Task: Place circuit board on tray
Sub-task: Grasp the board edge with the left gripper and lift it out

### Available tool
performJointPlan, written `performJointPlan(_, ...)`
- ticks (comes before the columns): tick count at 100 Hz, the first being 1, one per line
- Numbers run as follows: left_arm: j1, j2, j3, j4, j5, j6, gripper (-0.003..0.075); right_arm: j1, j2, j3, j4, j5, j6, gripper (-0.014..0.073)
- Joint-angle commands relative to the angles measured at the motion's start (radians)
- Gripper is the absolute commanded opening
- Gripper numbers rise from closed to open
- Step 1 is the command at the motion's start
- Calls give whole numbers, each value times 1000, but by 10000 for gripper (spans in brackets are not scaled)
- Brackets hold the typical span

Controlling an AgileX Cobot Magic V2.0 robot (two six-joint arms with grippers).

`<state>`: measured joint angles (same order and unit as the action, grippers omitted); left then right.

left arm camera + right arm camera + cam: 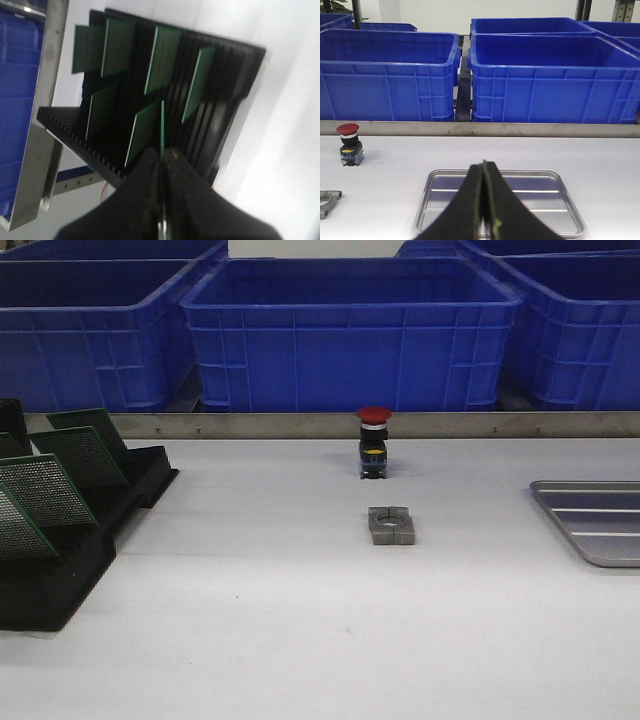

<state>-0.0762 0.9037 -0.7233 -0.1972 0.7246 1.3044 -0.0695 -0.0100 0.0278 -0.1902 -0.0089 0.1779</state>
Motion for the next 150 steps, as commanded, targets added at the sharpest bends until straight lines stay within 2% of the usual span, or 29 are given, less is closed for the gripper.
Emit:
performJointPlan(1,-13,-16,-29,-199,-59,-12,-20,-6,-27,-13,-7,-83,-2,-61)
performJointPlan(19,-68,19,-29,-546,-48,-12,-20,-6,-27,-13,-7,-83,-2,-61)
performJointPlan(28,-124,57,-29,-637,-48,-12,-20,-6,-27,-13,-7,-83,-2,-61)
performJointPlan(52,-314,195,-29,-669,-61,-12,-20,-6,-27,-13,-7,-83,-2,-61)
performJointPlan(68,-421,281,-29,-765,-76,-9,-20,-6,-27,-13,-7,-92,-2,-61)
performJointPlan(88,-490,355,-29,-777,-81,-9,-20,-6,-26,-14,-7,-233,-2,-61)
performJointPlan(94,-493,365,-29,-777,-81,-9,-20,-6,-26,-25,-7,-222,-2,-61)
performJointPlan(104,-493,371,-29,-778,-81,-9,-20,-3,-25,-89,-7,-105,-2,-61)
performJointPlan(126,-493,371,-29,-779,-81,-9,-20,-3,85,-298,-5,373,-2,-61)
performJointPlan(150,-493,371,-29,-779,-81,-9,-20,-3,303,-450,24,564,-2,-57)
